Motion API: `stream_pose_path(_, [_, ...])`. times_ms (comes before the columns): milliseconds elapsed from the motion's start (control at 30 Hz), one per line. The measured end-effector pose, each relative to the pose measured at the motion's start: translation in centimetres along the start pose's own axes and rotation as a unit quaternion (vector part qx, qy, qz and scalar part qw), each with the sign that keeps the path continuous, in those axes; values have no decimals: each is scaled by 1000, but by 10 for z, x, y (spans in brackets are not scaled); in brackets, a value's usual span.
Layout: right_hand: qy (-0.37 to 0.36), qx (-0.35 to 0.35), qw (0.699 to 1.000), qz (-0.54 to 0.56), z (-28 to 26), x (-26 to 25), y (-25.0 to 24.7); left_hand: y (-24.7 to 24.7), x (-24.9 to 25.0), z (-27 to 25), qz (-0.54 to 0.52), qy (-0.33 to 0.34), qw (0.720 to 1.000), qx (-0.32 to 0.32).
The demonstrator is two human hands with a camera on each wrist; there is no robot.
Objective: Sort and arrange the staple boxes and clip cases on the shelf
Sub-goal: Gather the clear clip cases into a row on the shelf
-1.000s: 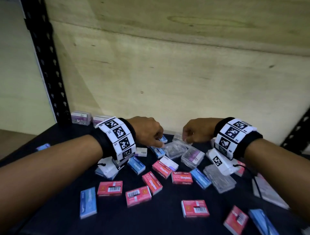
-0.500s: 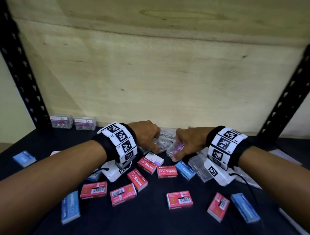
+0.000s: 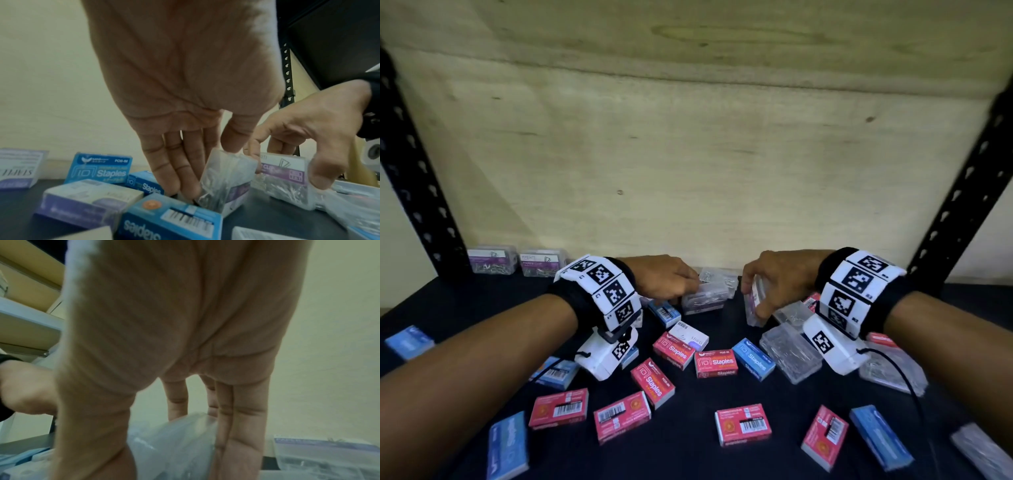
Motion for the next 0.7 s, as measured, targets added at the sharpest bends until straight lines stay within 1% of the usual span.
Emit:
stream_pose_path(100, [0,6,1000,-11,3,2,2,2,0,5,-35,-2,999,-4])
stream_pose_path(367, [-11,12,1000,-21,7,2,1,2,-1,8,-71,-12,997,-5])
stream_pose_path(567, [-23,27,999,-23,9,3,3,3,-6,13,-107,-12,994,9])
stream_pose_path(633, [-28,29,999,-25,10,3,3,3,-5,13,-93,-10,996,11])
stream_pose_path(700, [-34,29,999,-19,10,3,3,2,-5,13,-48,-3,999,14])
Point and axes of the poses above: each hand's wrist, its own z-axis towards the middle knuckle, its own y-axis out of the palm, x = y × z, the point moved 5 cm from there along z, towards the middle knuckle, and after that the axes turned 1 degree about -z, right-handed, at the moved point
